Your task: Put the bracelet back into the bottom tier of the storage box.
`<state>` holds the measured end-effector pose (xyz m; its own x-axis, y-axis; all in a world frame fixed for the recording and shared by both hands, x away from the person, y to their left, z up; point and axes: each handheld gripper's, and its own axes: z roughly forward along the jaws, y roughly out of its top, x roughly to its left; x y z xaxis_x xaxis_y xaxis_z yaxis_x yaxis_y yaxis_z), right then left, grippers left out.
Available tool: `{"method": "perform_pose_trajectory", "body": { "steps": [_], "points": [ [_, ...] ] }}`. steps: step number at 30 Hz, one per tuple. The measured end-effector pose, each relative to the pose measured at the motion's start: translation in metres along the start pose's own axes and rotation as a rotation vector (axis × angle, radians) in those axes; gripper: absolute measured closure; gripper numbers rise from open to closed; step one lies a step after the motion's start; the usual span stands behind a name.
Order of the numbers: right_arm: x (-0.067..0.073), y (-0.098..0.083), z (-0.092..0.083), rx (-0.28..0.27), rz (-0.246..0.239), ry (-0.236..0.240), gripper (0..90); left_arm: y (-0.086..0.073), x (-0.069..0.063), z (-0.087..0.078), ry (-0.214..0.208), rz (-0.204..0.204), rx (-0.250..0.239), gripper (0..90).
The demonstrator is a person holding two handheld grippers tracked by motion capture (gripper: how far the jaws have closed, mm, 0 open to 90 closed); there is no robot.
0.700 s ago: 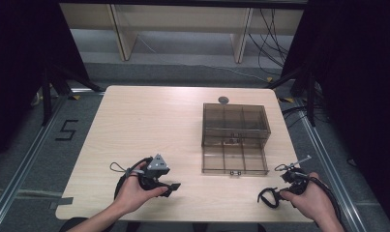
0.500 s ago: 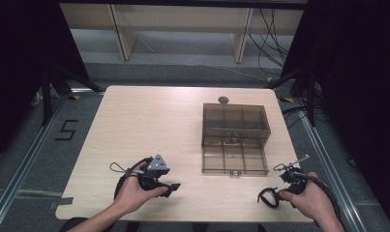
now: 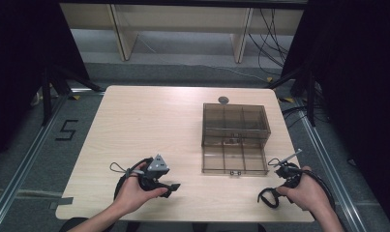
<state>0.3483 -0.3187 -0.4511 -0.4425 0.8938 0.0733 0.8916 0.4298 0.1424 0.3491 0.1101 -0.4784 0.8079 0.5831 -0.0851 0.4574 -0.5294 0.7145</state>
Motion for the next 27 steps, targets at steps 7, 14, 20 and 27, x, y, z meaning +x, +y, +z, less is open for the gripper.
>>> {"method": "perform_pose_trajectory", "body": {
  "steps": [7, 14, 20, 27],
  "points": [
    [0.000, 0.002, 0.006, 0.024, 0.010, -0.002, 77.7, 0.000, 0.000, 0.000, 0.002, 0.005, 0.001, 30.2],
    [-0.001, 0.003, 0.008, 0.038, 0.029, 0.006, 78.1, 0.000, 0.000, 0.000, 0.002, 0.019, 0.006, 30.2],
    [-0.004, 0.004, 0.009, 0.002, -0.021, -0.013, 77.1, 0.001, 0.001, 0.000, -0.002, 0.029, 0.010, 30.2],
    [0.000, 0.004, 0.014, 0.050, 0.023, 0.012, 80.9, 0.000, -0.001, 0.002, -0.003, 0.011, -0.003, 30.2]
  ]
}}
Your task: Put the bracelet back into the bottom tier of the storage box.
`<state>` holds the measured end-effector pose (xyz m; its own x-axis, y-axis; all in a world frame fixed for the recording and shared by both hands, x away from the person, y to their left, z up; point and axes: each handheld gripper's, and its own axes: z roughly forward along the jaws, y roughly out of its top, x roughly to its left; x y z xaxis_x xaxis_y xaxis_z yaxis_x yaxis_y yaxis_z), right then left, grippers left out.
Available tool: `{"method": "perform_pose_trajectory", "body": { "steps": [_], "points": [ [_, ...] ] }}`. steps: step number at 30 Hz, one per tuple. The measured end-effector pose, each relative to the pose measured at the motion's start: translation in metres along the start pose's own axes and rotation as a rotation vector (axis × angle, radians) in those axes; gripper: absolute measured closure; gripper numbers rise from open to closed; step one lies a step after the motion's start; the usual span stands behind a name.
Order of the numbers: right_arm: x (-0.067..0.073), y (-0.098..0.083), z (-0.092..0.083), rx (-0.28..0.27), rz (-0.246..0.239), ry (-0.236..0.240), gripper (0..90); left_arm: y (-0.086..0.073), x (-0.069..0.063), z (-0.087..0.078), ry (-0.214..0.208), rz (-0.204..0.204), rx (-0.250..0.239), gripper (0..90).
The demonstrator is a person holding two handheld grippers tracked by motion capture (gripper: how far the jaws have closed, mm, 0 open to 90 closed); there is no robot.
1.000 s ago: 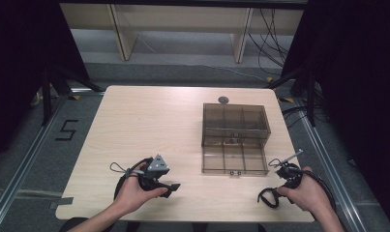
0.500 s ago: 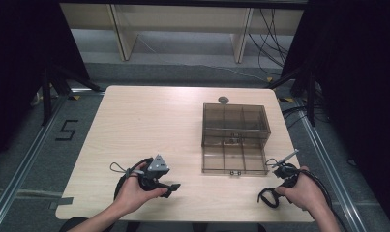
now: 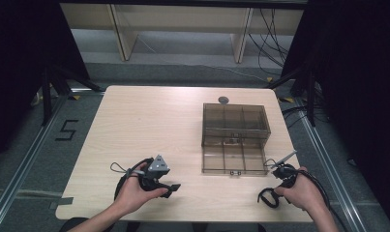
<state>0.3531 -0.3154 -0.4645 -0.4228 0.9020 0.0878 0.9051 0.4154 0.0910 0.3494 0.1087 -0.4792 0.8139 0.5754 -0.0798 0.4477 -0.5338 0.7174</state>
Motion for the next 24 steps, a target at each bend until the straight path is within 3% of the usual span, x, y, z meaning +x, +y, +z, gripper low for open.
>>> {"method": "perform_pose_trajectory", "body": {
  "steps": [2, 4, 9, 10, 11, 14, 15, 18, 21, 23, 24],
  "points": [
    [0.002, 0.000, 0.001, -0.006, 0.025, 0.000, 84.3, 0.000, -0.001, 0.001, -0.003, -0.017, 0.001, 30.2],
    [0.002, 0.001, 0.001, -0.006, 0.020, -0.004, 84.5, 0.000, 0.001, 0.000, 0.000, 0.012, 0.011, 30.2],
    [0.003, 0.000, -0.001, 0.002, 0.046, 0.004, 85.0, 0.000, 0.000, 0.000, 0.000, 0.011, 0.011, 30.2],
    [0.002, 0.001, -0.002, -0.006, 0.032, 0.009, 85.0, 0.000, 0.000, 0.000, 0.000, 0.011, 0.011, 30.2],
    [0.003, 0.001, -0.005, 0.003, 0.053, 0.014, 85.1, 0.000, 0.000, 0.000, 0.000, 0.010, 0.011, 30.2],
    [0.002, 0.001, -0.007, -0.017, 0.034, -0.005, 85.1, 0.000, 0.000, 0.000, 0.001, 0.005, 0.012, 30.2],
    [0.005, 0.000, -0.009, -0.025, 0.072, 0.006, 85.2, 0.000, 0.000, 0.000, 0.000, 0.010, 0.011, 30.2],
    [0.004, 0.001, -0.011, -0.032, 0.060, 0.008, 85.2, 0.000, 0.001, 0.000, 0.000, 0.011, 0.013, 30.2],
    [0.007, 0.002, -0.016, -0.015, 0.096, 0.024, 85.2, 0.000, 0.000, 0.000, 0.001, 0.004, 0.012, 30.2],
    [0.004, 0.002, -0.015, -0.038, 0.067, 0.006, 85.2, 0.000, 0.001, 0.000, -0.001, 0.009, 0.011, 30.2],
    [0.004, 0.003, -0.018, -0.017, 0.060, 0.010, 85.2, 0.000, 0.001, 0.000, -0.002, 0.009, 0.011, 30.2]
  ]
}}
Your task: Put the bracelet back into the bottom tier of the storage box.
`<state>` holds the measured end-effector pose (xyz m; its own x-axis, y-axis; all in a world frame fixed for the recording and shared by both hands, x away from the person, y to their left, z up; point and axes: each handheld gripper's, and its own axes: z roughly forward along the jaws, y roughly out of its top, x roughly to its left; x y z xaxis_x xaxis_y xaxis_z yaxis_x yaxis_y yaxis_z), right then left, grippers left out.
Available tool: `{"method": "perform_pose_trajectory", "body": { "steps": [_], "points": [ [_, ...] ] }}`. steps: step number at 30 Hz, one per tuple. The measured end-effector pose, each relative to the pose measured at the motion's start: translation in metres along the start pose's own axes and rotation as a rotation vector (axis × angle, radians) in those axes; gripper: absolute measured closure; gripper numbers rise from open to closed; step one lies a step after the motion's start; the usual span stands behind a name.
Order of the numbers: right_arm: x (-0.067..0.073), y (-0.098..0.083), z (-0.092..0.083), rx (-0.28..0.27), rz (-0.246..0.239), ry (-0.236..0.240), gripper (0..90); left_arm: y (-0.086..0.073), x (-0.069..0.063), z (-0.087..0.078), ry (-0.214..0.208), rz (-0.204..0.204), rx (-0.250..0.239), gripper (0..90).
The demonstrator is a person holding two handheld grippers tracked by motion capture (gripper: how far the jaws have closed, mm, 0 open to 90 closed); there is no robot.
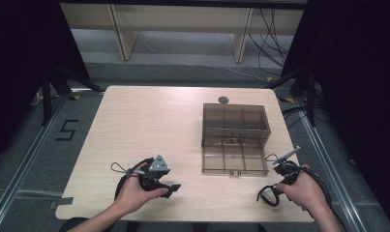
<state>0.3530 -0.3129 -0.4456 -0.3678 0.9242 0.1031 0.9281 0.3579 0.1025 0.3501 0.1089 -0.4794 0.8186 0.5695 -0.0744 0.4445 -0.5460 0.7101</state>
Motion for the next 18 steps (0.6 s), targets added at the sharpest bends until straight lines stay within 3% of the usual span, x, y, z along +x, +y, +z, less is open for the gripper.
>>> {"method": "perform_pose_trajectory", "body": {
  "steps": [2, 9, 10, 11, 16, 17, 18],
  "points": [
    [-0.001, 0.001, 0.000, -0.025, -0.010, -0.018, 85.2, 0.000, 0.000, 0.000, 0.000, -0.001, -0.001, 30.2],
    [-0.001, 0.003, -0.004, -0.029, -0.008, -0.026, 85.2, 0.000, 0.000, 0.000, 0.005, 0.000, 0.000, 30.2],
    [-0.001, 0.004, -0.005, -0.023, -0.025, -0.016, 85.2, 0.000, 0.000, 0.000, 0.005, 0.001, 0.000, 30.2],
    [0.000, 0.004, -0.007, -0.016, 0.006, -0.020, 85.2, 0.000, 0.000, 0.000, 0.005, 0.001, 0.000, 30.2],
    [0.001, 0.006, -0.008, -0.032, 0.001, -0.030, 85.3, 0.000, 0.001, 0.000, 0.006, -0.001, 0.000, 30.2],
    [0.004, 0.007, -0.011, -0.010, 0.033, -0.007, 85.2, 0.000, 0.001, 0.000, 0.006, -0.002, 0.000, 30.2],
    [0.004, 0.007, -0.012, -0.009, 0.032, -0.007, 85.2, 0.000, 0.001, 0.000, 0.004, -0.002, 0.000, 30.2]
  ]
}}
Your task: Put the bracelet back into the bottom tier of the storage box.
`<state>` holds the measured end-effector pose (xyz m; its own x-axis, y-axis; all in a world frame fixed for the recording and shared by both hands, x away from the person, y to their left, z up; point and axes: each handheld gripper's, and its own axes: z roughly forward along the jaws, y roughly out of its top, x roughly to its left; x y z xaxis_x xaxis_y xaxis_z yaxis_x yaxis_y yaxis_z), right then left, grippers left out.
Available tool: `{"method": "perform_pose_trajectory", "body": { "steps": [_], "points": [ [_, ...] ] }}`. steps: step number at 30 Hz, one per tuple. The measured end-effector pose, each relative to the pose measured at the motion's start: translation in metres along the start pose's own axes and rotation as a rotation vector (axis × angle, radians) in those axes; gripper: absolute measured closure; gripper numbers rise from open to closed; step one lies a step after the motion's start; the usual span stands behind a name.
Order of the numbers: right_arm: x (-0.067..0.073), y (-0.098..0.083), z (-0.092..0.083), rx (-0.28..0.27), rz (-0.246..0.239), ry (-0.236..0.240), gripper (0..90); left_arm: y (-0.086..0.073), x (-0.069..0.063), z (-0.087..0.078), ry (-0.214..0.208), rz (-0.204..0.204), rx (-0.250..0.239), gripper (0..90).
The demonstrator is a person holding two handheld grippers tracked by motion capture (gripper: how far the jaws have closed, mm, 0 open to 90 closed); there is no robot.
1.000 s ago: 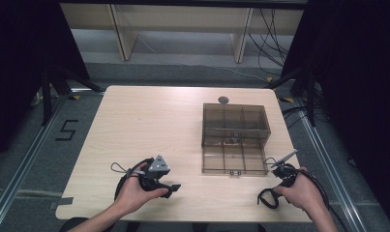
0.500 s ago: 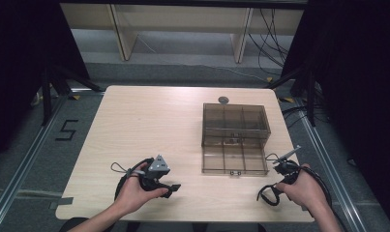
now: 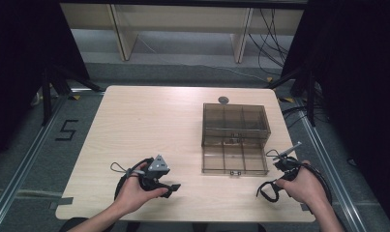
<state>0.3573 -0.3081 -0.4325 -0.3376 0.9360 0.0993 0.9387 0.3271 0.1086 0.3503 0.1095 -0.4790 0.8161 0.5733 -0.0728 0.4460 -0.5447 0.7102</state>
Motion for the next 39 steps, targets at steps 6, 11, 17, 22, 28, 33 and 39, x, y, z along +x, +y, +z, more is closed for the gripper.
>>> {"method": "perform_pose_trajectory", "body": {
  "steps": [6, 11, 17, 22, 28, 33, 39],
  "points": [
    [-0.003, 0.002, 0.000, -0.035, -0.028, -0.020, 85.2, 0.000, 0.000, 0.000, -0.001, 0.001, 0.003, 30.2],
    [-0.002, 0.004, -0.002, -0.025, -0.032, -0.005, 85.2, 0.000, 0.000, 0.000, -0.002, 0.002, 0.004, 30.1],
    [-0.001, 0.006, -0.002, -0.027, -0.035, -0.024, 85.3, 0.000, 0.000, 0.000, -0.001, 0.000, 0.002, 30.1],
    [-0.001, 0.009, -0.004, -0.029, -0.042, -0.018, 85.3, 0.000, 0.000, 0.000, -0.007, -0.001, 0.001, 30.1],
    [0.000, 0.011, -0.006, -0.035, -0.043, -0.015, 85.3, 0.000, 0.000, 0.000, -0.006, -0.005, -0.002, 30.1],
    [0.004, 0.012, -0.008, -0.037, 0.008, 0.010, 85.3, 0.000, 0.000, 0.000, -0.007, -0.004, 0.001, 30.0],
    [0.001, 0.015, -0.011, -0.050, -0.026, -0.012, 85.3, 0.000, 0.000, 0.000, -0.007, -0.003, 0.001, 30.0]
  ]
}}
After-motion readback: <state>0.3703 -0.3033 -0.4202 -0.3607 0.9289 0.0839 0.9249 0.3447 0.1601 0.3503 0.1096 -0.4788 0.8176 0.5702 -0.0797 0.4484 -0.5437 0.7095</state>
